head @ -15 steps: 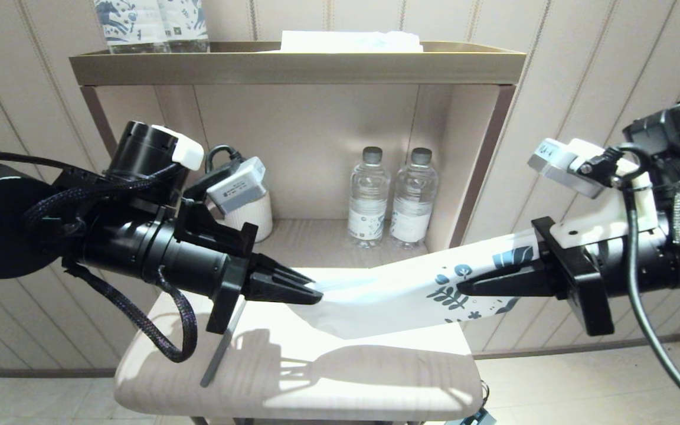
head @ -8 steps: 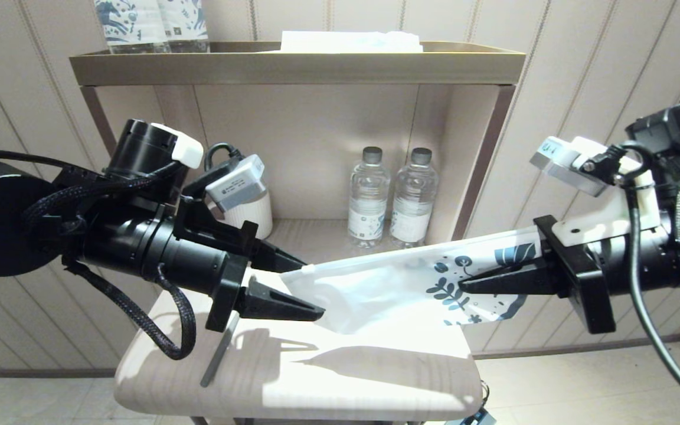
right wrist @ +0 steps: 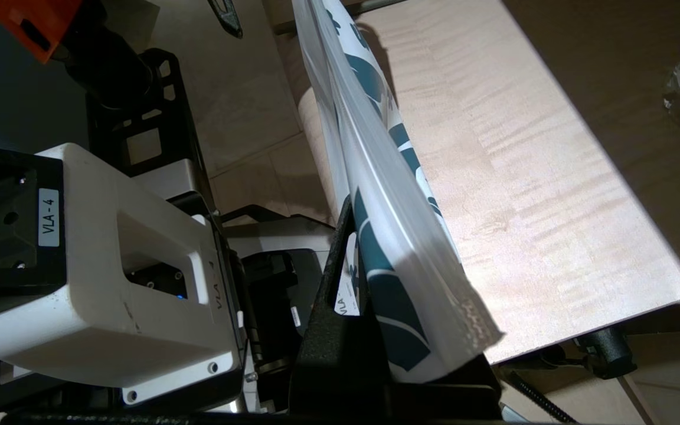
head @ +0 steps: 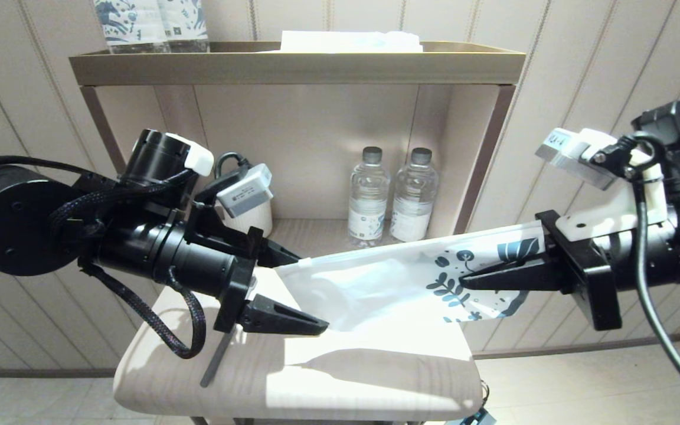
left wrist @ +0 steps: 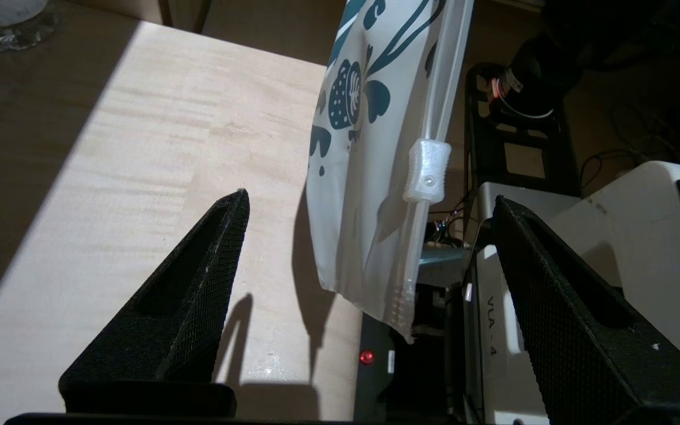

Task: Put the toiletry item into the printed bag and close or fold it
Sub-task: Pick up a toothbrush

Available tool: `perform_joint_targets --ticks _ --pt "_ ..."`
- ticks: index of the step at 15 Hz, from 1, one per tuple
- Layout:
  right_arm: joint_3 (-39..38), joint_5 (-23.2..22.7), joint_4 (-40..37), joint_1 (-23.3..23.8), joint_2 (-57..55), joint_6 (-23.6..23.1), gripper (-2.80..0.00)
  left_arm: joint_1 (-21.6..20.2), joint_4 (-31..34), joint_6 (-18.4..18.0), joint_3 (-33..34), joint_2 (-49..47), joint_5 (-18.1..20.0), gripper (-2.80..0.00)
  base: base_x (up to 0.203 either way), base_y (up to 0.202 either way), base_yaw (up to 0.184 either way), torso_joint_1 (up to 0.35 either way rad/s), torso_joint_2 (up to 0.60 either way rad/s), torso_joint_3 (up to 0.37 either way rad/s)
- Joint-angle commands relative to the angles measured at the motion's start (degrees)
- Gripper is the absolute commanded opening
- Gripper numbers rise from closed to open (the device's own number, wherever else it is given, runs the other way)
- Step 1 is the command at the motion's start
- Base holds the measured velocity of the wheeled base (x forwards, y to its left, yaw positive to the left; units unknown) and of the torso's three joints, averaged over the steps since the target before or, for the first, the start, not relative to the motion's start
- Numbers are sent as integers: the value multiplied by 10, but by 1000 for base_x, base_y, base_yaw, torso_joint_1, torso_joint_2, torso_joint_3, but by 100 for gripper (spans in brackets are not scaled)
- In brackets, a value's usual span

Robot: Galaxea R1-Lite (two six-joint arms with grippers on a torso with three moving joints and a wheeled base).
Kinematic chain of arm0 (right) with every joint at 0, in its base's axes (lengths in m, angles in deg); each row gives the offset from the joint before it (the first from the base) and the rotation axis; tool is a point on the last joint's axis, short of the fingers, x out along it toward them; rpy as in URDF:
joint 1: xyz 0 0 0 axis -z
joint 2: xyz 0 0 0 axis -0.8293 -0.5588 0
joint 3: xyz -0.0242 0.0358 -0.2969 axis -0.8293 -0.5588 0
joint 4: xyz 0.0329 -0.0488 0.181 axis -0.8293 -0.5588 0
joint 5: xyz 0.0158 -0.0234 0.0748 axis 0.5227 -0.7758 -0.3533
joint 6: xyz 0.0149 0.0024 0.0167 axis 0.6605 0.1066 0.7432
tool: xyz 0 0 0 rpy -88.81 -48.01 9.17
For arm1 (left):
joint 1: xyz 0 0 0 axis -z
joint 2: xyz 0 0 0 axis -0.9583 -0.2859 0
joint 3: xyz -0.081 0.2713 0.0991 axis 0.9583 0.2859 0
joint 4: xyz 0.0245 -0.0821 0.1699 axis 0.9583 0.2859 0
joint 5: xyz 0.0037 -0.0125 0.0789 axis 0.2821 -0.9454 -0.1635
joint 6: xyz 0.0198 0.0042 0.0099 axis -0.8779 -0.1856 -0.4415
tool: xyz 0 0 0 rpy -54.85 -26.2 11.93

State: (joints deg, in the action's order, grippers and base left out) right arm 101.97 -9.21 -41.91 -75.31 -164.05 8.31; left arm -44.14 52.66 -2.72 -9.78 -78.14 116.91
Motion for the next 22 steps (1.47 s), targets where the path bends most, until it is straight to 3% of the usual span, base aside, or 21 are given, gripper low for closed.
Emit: perform_joint_targets --ticks 1,16,17,22 --pt "0 -7 -1 0 0 -1 -280 0 1 -1 -1 -8 3 0 0 0 0 0 0 0" --pt "5 -18 12 -3 -16 0 -280 6 -2 3 0 -12 4 0 0 0 0 0 0 0" --pt "4 -17 13 -4 -16 0 -280 6 -2 5 0 -11 3 -280 0 0 0 0 0 0" --pt "-1 -17 13 -4 -15 0 -280 10 -2 9 1 -7 4 -280 0 0 0 0 0 0"
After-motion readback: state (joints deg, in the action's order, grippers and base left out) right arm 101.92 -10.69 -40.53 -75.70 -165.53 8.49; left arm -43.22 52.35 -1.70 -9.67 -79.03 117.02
